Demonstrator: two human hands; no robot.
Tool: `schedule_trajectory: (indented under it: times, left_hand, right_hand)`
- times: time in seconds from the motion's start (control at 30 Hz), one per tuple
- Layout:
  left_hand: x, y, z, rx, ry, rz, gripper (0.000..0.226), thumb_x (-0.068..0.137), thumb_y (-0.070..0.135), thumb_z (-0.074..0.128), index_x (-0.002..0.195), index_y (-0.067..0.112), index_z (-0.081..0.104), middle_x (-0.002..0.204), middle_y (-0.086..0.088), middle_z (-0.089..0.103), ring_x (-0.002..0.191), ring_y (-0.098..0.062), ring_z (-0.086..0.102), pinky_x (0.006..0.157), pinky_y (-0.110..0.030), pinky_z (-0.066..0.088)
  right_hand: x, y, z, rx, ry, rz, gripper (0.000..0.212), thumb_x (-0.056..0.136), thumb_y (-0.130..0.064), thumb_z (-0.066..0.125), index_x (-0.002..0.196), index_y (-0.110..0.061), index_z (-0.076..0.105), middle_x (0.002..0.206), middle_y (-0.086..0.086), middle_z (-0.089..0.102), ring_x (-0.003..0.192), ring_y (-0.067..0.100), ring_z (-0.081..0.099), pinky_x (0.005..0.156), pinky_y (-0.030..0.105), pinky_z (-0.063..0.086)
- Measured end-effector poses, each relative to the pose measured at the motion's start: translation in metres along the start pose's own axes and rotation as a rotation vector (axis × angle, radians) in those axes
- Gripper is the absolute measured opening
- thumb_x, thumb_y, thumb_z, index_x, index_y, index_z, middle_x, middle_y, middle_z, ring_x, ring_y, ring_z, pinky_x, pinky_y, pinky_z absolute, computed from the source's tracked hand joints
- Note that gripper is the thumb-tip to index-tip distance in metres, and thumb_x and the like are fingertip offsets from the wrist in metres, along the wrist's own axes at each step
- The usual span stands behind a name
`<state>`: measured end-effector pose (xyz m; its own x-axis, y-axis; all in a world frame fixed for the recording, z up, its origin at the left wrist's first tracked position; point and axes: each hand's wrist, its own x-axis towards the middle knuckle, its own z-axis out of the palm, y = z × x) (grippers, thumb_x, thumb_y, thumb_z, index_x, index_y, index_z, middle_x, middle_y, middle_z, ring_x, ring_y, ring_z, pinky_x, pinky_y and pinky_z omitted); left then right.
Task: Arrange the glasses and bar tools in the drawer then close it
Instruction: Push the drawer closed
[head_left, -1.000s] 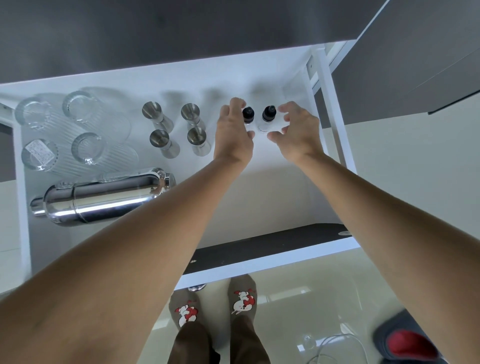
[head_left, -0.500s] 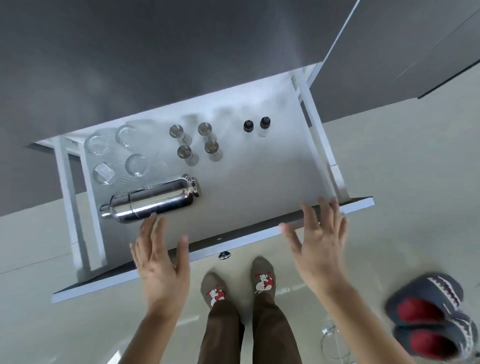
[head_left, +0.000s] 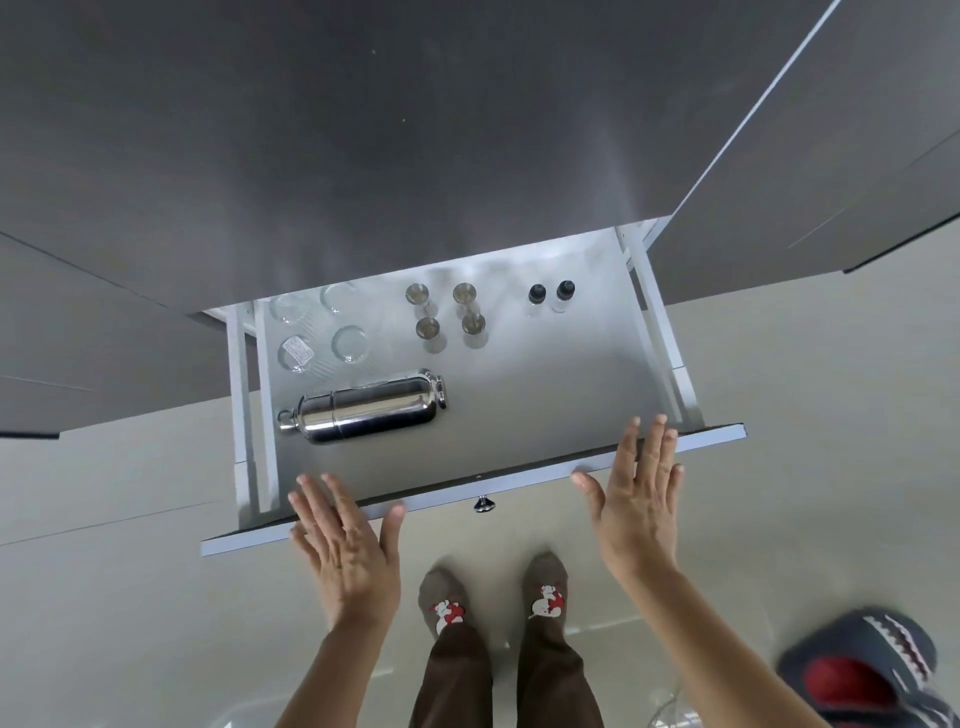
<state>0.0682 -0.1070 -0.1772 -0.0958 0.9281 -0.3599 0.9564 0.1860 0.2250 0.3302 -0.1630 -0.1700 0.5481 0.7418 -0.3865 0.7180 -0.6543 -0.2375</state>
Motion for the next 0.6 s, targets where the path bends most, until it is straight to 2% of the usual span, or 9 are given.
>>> schedule_trajectory:
  times: [0.17, 0.33, 0.43, 0.6]
  left_hand:
    - [0.018, 0.013, -0.003, -0.092, 0.019, -0.136, 0.112, 0.071, 0.087, -0.001, 0.151, 0.009, -0.006, 0.159, -0.022, -0.013, 0.147, -0.036, -0.012, 0.116, -0.055, 0.005]
    - [0.038, 0.035, -0.013, -0.188, 0.021, -0.242, 0.124, 0.061, 0.092, -0.004, 0.151, 0.006, -0.009, 0.157, -0.025, -0.018, 0.146, -0.038, -0.015, 0.117, -0.057, 0.004]
    - [0.05, 0.048, -0.019, -0.25, 0.026, -0.3, 0.126, 0.059, 0.093, -0.005, 0.15, 0.006, -0.012, 0.156, -0.026, -0.02, 0.146, -0.039, -0.017, 0.118, -0.054, 0.002]
    - [0.073, 0.065, -0.027, -0.312, 0.038, -0.371, 0.11, 0.079, 0.074, 0.029, 0.149, 0.0, -0.013, 0.155, -0.027, -0.021, 0.146, -0.037, -0.018, 0.12, -0.053, 0.0]
  right_hand:
    - [0.016, -0.018, -0.007, 0.072, 0.005, 0.077, 0.109, 0.072, -0.081, -0.005, 0.149, -0.004, -0.004, 0.158, 0.019, -0.011, 0.147, 0.032, -0.009, 0.118, 0.05, 0.008]
    - [0.038, -0.042, -0.02, 0.166, -0.016, 0.171, 0.1, 0.085, -0.061, 0.04, 0.147, -0.001, -0.012, 0.157, 0.019, -0.019, 0.147, 0.032, -0.015, 0.119, 0.048, 0.004]
    - [0.052, -0.052, -0.023, 0.217, -0.013, 0.187, 0.101, 0.088, -0.056, 0.045, 0.146, 0.0, -0.015, 0.156, 0.018, -0.023, 0.146, 0.031, -0.016, 0.119, 0.047, 0.004]
    - [0.075, -0.066, -0.028, 0.244, 0.012, 0.184, 0.101, 0.088, -0.055, 0.046, 0.146, 0.002, -0.014, 0.156, 0.019, -0.023, 0.147, 0.031, -0.014, 0.119, 0.045, 0.007]
